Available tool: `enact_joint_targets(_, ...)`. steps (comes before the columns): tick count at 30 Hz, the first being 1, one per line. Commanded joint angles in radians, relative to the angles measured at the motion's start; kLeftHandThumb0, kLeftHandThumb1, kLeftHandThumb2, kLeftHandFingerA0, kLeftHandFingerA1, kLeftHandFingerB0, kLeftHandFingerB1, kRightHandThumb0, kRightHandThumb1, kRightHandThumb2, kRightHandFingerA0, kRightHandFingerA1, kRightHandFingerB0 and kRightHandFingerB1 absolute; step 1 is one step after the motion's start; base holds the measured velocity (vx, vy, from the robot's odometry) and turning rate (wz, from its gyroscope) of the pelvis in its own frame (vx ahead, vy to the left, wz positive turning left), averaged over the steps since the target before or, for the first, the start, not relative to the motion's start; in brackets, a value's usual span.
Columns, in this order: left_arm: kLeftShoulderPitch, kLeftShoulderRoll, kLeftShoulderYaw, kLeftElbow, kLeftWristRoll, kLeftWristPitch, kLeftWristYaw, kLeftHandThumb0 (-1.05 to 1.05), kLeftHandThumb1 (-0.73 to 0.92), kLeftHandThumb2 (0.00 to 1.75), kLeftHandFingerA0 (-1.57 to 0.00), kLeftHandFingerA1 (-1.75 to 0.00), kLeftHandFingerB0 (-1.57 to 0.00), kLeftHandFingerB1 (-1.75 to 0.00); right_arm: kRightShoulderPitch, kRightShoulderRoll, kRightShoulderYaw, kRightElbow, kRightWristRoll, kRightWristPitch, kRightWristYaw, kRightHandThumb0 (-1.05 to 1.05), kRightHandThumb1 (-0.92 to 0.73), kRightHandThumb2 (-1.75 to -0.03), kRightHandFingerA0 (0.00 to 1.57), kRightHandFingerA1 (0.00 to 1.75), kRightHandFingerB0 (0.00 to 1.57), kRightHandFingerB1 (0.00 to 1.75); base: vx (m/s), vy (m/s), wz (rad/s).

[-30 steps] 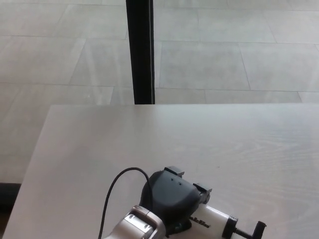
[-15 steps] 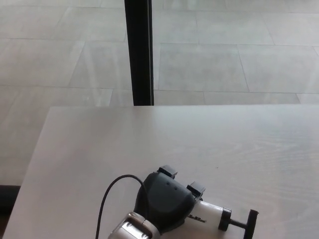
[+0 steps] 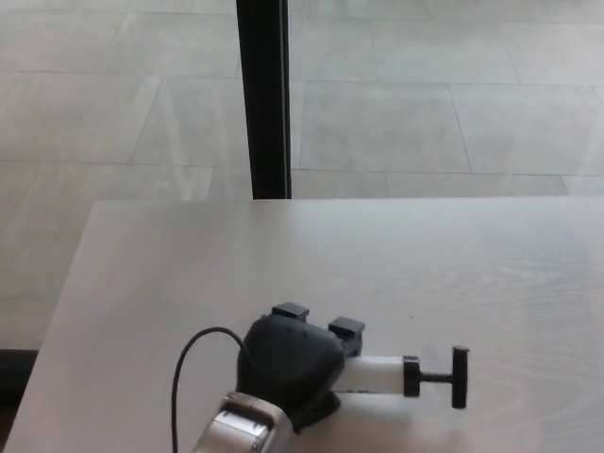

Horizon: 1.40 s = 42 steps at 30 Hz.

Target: The robot uses its left hand to lift the air pump kept on the middle of the desk and use the right hand to pull out the handle

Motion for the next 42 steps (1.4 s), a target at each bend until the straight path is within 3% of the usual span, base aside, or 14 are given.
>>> enact_joint_targets(1, -0.074, 0.007, 0.100, 0.022, -0.042, -0.027, 0.049, -0.22, 0.75, 0.87, -0.76, -1.75, -0.66, -1.21, 0.012, -0.029, 0.048, -0.009, -0.038, 0.123, 0.007, -0.49, -0.72, -0.61, 0.76, 0.87, 0.58, 0.47, 0.00, 0.000, 0.00)
enact_joint_targets(4, -0.121, 0.013, 0.169, 0.030, -0.073, -0.064, 0.089, -0.16, 0.63, 0.86, -0.73, -1.75, -0.66, -1.32, 0.024, -0.036, 0.100, -0.020, -0.052, 0.166, 0.033, -0.53, -0.67, -0.60, 0.81, 0.83, 0.55, 0.47, 0.00, 0.000, 0.00)
enact_joint_targets(7, -0.184, 0.038, 0.180, 0.040, -0.030, -0.016, 0.032, -0.26, 0.74, 0.74, -0.76, -1.59, -0.75, -1.01, 0.027, -0.035, 0.147, -0.043, -0.063, 0.229, 0.037, -0.52, -0.65, -0.60, 0.80, 0.85, 0.54, 0.46, 0.00, 0.000, 0.00)
enact_joint_targets(8, -0.201, 0.042, 0.188, 0.049, -0.033, -0.017, 0.028, -0.28, 0.74, 0.73, -0.74, -1.57, -0.76, -1.02, 0.026, -0.035, 0.161, -0.046, -0.071, 0.242, 0.033, -0.55, -0.54, -0.92, 0.78, 0.85, 0.51, 0.60, 0.00, 0.000, 0.00)
enact_joint_targets(9, -0.205, 0.041, 0.189, 0.053, -0.034, -0.018, 0.028, -0.28, 0.74, 0.73, -0.74, -1.57, -0.76, -1.02, 0.026, -0.036, 0.162, -0.048, -0.070, 0.247, 0.031, -0.55, -0.54, -0.92, 0.78, 0.85, 0.51, 0.60, 0.00, 0.000, 0.00)
enact_joint_targets(10, -0.227, 0.051, 0.205, 0.062, -0.050, -0.032, 0.024, -0.28, 0.75, 0.73, -0.73, -1.54, -0.76, -1.08, 0.024, -0.033, 0.179, -0.049, -0.072, 0.256, 0.038, -0.51, -0.65, -0.59, 0.79, 0.97, 0.54, 0.46, 0.00, 0.000, 0.00)
enact_joint_targets(11, -0.240, 0.058, 0.213, 0.073, -0.058, -0.051, 0.032, -0.27, 0.74, 0.72, -0.71, -1.51, -0.73, -0.99, 0.018, -0.027, 0.180, -0.055, -0.063, 0.278, 0.037, -0.47, -0.51, -0.94, 0.78, 0.93, 0.45, 0.59, 0.00, 0.000, 0.00)
enact_joint_targets(12, -0.246, 0.056, 0.221, 0.077, -0.066, -0.056, 0.035, -0.27, 0.73, 0.73, -0.73, -1.53, -0.74, -0.94, 0.017, -0.027, 0.188, -0.056, -0.066, 0.278, 0.040, -0.52, -0.62, -0.62, 0.79, 1.05, 0.53, 0.46, 0.00, 0.000, 0.00)
enact_joint_targets(14, -0.252, 0.048, 0.238, 0.083, -0.088, -0.067, 0.035, -0.27, 0.70, 0.71, -0.78, -1.61, -0.72, -1.12, 0.015, -0.028, 0.199, -0.054, -0.064, 0.275, 0.056, -0.50, -0.64, -0.61, 0.75, 1.11, 0.51, 0.46, 0.00, 0.000, 0.00)
enact_joint_targets(15, -0.261, 0.043, 0.239, 0.088, -0.087, -0.065, 0.028, -0.23, 0.71, 0.67, -0.79, -1.68, -0.69, -1.20, 0.008, -0.024, 0.215, -0.045, -0.066, 0.267, 0.071, -0.46, -0.51, -0.94, 0.78, 1.03, 0.44, 0.59, 0.00, 0.000, 0.00)
enact_joint_targets(16, -0.268, 0.040, 0.239, 0.094, -0.083, -0.065, 0.029, -0.23, 0.73, 0.65, -0.79, -1.72, -0.66, -1.24, -0.001, -0.021, 0.227, -0.039, -0.067, 0.276, 0.077, -0.53, -0.63, -0.61, 0.73, 1.22, 0.54, 0.46, 0.00, 0.000, 0.00)
enact_joint_targets(19, -0.270, 0.049, 0.218, 0.103, -0.065, -0.090, 0.052, -0.26, 0.70, 0.74, -0.73, -1.52, -0.71, -1.24, -0.010, -0.013, 0.263, -0.035, -0.079, 0.279, 0.088, -0.55, -0.61, -0.61, 0.75, 1.29, 0.53, 0.45, 0.00, 0.000, 0.00)
enact_joint_targets(34, -0.251, 0.015, 0.178, 0.123, -0.072, -0.088, 0.083, -0.21, 0.66, 0.76, -0.83, -1.72, -0.62, -1.41, -0.105, 0.029, 0.323, -0.057, -0.107, 0.321, 0.093, -0.57, -0.61, -0.61, 0.87, 1.39, 0.48, 0.41, 0.00, 0.000, 0.00)
enact_joint_targets(42, -0.285, -0.023, 0.169, 0.137, -0.044, -0.030, 0.077, -0.26, 0.67, 0.69, -0.82, -1.63, -0.74, -1.15, -0.104, 0.094, 0.355, -0.071, -0.132, 0.324, 0.077, -0.52, -0.61, -0.60, 0.93, 1.39, 0.47, 0.42, 0.00, 0.000, 0.00)
